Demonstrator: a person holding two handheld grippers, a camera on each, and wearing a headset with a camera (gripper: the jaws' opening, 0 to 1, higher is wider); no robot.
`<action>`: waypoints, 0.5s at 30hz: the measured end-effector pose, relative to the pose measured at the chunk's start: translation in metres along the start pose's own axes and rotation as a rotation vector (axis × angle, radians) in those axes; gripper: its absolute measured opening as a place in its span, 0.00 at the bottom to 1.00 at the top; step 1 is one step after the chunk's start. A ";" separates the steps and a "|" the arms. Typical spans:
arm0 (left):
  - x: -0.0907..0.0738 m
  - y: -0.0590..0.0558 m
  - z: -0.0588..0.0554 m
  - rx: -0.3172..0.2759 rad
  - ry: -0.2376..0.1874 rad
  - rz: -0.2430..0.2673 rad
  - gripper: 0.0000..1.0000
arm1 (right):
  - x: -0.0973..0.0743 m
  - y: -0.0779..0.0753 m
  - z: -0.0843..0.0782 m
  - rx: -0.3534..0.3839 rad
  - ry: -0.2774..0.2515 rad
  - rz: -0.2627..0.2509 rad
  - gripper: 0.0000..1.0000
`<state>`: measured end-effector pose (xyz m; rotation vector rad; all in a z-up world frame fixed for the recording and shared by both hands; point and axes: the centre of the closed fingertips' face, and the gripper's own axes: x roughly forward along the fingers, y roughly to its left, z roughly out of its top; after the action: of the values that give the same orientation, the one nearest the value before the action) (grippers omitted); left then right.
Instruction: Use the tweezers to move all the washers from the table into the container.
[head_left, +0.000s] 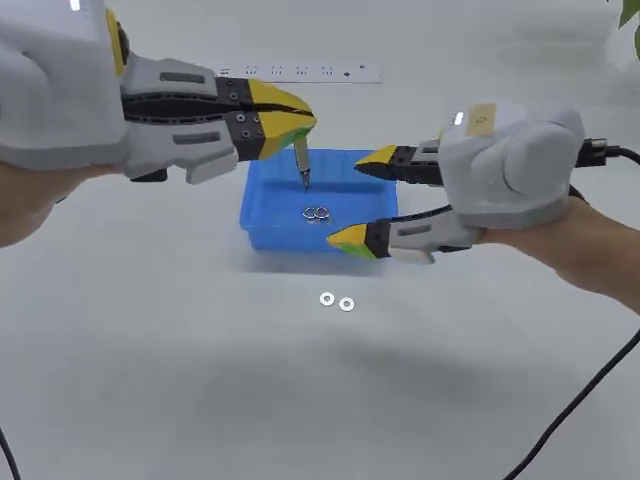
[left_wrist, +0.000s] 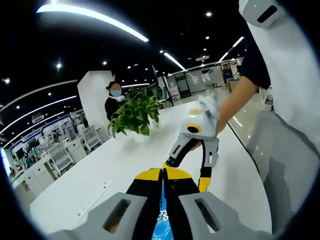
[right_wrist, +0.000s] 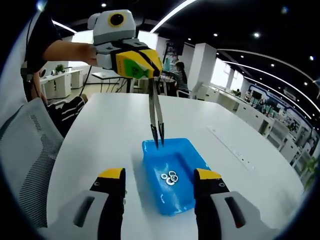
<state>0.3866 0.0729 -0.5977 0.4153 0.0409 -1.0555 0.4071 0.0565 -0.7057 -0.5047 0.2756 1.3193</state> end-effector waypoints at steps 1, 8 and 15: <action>-0.001 -0.001 0.000 0.001 0.001 0.002 0.04 | -0.003 0.001 -0.002 0.000 0.003 -0.003 0.58; -0.003 -0.014 -0.005 -0.036 -0.016 0.008 0.04 | -0.030 0.011 -0.018 0.045 0.007 -0.010 0.69; 0.002 -0.034 -0.014 -0.072 -0.024 -0.034 0.04 | -0.040 0.029 -0.043 0.077 0.043 0.009 0.80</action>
<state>0.3612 0.0623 -0.6220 0.3375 0.0646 -1.0888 0.3734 0.0059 -0.7294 -0.4682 0.3633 1.3022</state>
